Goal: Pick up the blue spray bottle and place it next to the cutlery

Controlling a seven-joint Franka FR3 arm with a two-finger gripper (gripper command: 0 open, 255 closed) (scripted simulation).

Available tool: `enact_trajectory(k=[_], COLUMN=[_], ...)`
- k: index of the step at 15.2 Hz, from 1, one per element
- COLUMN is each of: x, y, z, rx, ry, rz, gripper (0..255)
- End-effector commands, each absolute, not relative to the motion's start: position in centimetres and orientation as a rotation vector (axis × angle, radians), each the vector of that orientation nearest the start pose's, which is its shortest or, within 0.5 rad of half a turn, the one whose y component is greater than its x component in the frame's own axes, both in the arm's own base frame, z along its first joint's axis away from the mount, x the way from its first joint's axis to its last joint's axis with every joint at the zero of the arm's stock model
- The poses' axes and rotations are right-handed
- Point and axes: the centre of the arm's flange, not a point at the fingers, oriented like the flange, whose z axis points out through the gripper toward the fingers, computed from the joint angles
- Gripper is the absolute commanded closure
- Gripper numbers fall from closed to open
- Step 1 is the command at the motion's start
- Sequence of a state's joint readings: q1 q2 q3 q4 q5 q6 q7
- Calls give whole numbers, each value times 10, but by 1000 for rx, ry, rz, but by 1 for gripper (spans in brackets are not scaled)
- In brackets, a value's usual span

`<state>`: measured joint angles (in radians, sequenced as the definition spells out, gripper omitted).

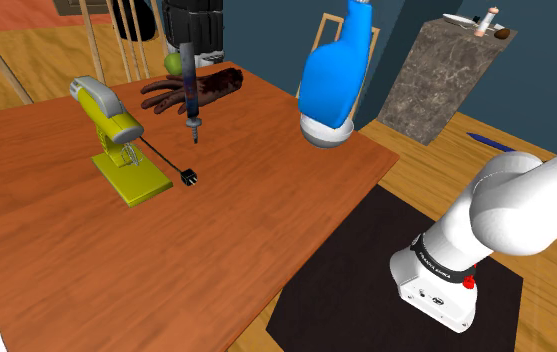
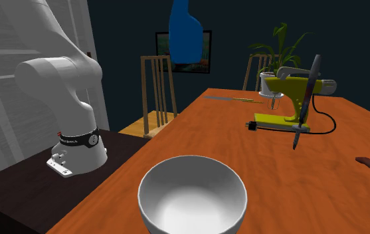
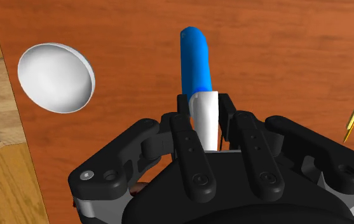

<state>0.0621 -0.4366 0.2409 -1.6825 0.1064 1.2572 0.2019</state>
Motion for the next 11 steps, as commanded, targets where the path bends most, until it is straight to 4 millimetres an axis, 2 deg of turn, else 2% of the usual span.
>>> enact_trajectory(k=[1, 11], x=[340, 335], y=[182, 307], z=[734, 692], rx=[-3137, -3137], ry=[-173, -173], rz=[2, 2], gripper=[255, 255])
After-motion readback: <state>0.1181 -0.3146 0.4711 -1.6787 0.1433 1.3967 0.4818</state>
